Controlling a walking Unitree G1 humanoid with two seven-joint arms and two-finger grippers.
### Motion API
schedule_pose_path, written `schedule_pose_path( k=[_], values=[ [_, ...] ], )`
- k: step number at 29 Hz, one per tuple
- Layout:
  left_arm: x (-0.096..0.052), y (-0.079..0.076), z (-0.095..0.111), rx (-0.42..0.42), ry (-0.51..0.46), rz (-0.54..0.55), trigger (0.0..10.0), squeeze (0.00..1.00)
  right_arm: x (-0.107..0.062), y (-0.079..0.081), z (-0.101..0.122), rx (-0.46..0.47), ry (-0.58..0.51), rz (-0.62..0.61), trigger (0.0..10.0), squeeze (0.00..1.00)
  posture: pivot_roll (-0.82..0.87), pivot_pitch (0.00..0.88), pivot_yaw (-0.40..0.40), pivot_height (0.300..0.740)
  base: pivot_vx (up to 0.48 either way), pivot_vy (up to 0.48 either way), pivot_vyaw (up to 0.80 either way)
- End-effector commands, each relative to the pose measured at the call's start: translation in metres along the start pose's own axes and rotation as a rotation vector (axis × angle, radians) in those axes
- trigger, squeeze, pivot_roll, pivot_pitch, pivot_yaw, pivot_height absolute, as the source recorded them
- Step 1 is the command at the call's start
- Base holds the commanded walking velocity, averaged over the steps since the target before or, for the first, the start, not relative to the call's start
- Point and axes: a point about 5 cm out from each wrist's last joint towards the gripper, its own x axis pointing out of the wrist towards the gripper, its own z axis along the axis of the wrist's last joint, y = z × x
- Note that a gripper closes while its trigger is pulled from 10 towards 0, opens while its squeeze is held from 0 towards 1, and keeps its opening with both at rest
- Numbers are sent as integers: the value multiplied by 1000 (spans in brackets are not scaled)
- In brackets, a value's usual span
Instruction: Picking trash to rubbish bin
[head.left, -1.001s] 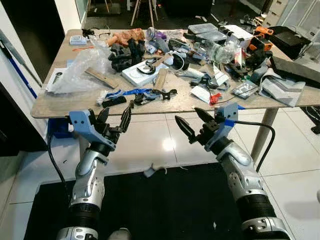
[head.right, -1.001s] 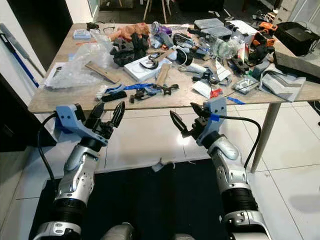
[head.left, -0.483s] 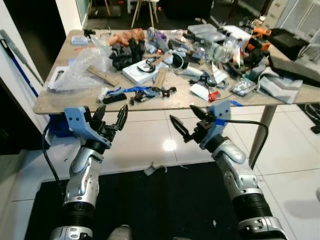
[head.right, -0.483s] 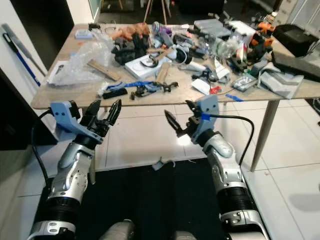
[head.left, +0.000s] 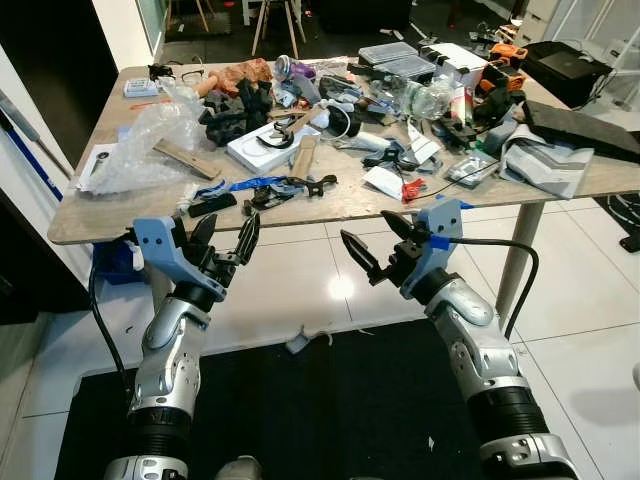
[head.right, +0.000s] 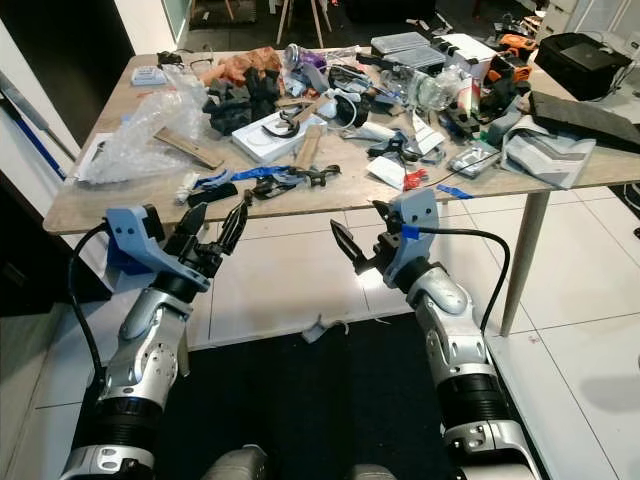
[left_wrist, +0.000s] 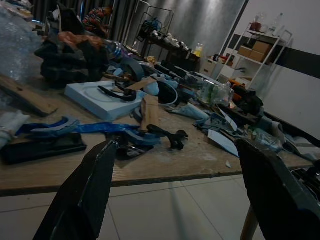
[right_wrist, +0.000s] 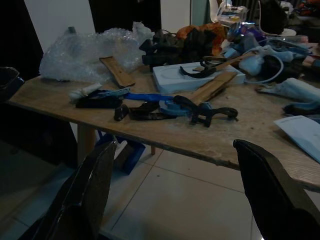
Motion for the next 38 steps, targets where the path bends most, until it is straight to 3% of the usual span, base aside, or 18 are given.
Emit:
schedule_pose_path(
  k=[1, 25, 38],
  values=[
    [0, 1, 4, 13, 1, -15, 10000, 0, 0, 2, 0, 15, 7, 9, 10000, 0, 13, 0, 19, 740, 0, 0, 0],
    [4, -5, 2, 35, 14, -68, 10000, 0, 0, -4, -2, 36, 30, 11, 10000, 0, 10, 0, -16, 740, 0, -40, 0],
    [5, -5, 2, 0, -1, -60, 10000, 0, 0, -4, -3, 34, 36, 13, 10000, 0, 6, 0, -19, 740, 0, -37, 0]
  ],
)
